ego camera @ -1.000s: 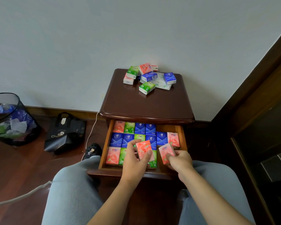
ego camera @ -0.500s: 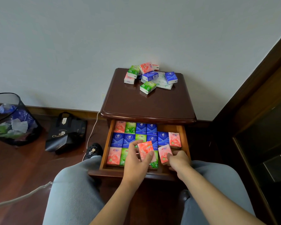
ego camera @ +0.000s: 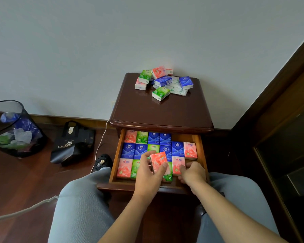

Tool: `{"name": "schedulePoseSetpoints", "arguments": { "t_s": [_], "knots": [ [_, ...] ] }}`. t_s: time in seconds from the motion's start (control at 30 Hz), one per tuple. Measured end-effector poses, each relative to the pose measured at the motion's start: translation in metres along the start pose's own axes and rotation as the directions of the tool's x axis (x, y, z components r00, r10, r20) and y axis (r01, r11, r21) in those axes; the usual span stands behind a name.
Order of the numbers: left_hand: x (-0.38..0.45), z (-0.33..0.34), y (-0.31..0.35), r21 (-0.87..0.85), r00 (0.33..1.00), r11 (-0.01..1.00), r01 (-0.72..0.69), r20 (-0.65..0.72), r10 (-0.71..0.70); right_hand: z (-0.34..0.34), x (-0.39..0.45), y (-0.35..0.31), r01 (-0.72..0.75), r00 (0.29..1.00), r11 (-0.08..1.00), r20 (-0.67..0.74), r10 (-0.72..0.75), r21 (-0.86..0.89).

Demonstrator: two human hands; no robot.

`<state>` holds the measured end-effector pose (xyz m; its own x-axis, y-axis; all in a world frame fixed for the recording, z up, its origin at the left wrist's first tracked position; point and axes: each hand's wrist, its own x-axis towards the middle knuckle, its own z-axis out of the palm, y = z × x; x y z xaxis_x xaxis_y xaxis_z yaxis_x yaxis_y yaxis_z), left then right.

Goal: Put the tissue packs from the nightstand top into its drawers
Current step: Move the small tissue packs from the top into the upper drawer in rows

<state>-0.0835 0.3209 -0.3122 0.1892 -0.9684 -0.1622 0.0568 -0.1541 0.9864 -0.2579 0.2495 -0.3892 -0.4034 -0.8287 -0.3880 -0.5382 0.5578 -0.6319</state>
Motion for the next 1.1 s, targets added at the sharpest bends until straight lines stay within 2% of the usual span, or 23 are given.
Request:
{"name": "schedulePoseSetpoints", "arguments": {
  "t_s": [0.1, 0.2, 0.3, 0.4, 0.47, 0.53, 0.6, 0.67, 0.73, 0.83, 0.93, 1.03, 1.1],
  "knots": [
    [0.001, 0.001, 0.0, -0.064, 1.0, 0.998, 0.027, -0.004, -0.027, -0.005, -0.007, -0.004, 0.068, 0.997, 0.997, -0.033, -0.069, -0.019],
    [0.003, 0.0, -0.001, -0.082, 0.997, 0.994, 0.074, -0.008, -0.075, -0.018, -0.022, -0.014, 0.262, 0.955, 0.96, -0.113, -0.273, -0.102],
    [0.01, 0.0, 0.003, -0.193, 0.978, 0.96, 0.203, -0.012, -0.209, -0.043, -0.035, -0.025, 0.5, 0.865, 0.865, -0.081, -0.496, 0.041],
    [0.02, 0.006, 0.009, -0.358, 0.928, 0.868, 0.344, -0.015, -0.373, -0.069, -0.047, -0.029, 0.67, 0.729, 0.727, 0.053, -0.683, 0.149],
    [0.024, 0.016, 0.015, -0.451, 0.913, 0.809, 0.377, 0.033, -0.407, -0.08, -0.055, -0.031, 0.749, 0.63, 0.645, 0.138, -0.764, 0.152],
    [0.026, 0.029, 0.022, -0.484, 0.912, 0.779, 0.398, 0.119, -0.392, -0.087, -0.059, -0.031, 0.797, 0.565, 0.584, 0.149, -0.811, 0.157],
    [0.026, 0.042, 0.029, -0.468, 0.893, 0.761, 0.449, 0.206, -0.4, -0.093, -0.062, -0.032, 0.801, 0.567, 0.574, 0.09, -0.819, 0.173],
    [0.025, 0.053, 0.032, -0.443, 0.865, 0.744, 0.5, 0.281, -0.415, -0.099, -0.061, -0.032, 0.776, 0.606, 0.592, 0.002, -0.795, 0.217],
    [0.025, 0.061, 0.032, -0.442, 0.867, 0.748, 0.496, 0.293, -0.403, -0.106, -0.059, -0.029, 0.738, 0.648, 0.619, -0.029, -0.761, 0.267],
    [0.023, 0.066, 0.029, -0.388, 0.9, 0.815, 0.43, 0.253, -0.355, -0.115, -0.058, -0.024, 0.712, 0.667, 0.634, -0.006, -0.745, 0.302],
    [0.022, 0.069, 0.029, -0.297, 0.907, 0.869, 0.396, 0.271, -0.321, -0.122, -0.058, -0.02, 0.671, 0.697, 0.675, 0.052, -0.715, 0.307],
    [0.021, 0.069, 0.032, -0.274, 0.9, 0.876, 0.397, 0.302, -0.314, -0.124, -0.058, -0.019, 0.66, 0.706, 0.696, 0.084, -0.703, 0.282],
    [0.021, 0.07, 0.035, -0.276, 0.889, 0.864, 0.421, 0.317, -0.332, -0.122, -0.057, -0.02, 0.648, 0.709, 0.689, 0.075, -0.702, 0.324]
  ]
}}
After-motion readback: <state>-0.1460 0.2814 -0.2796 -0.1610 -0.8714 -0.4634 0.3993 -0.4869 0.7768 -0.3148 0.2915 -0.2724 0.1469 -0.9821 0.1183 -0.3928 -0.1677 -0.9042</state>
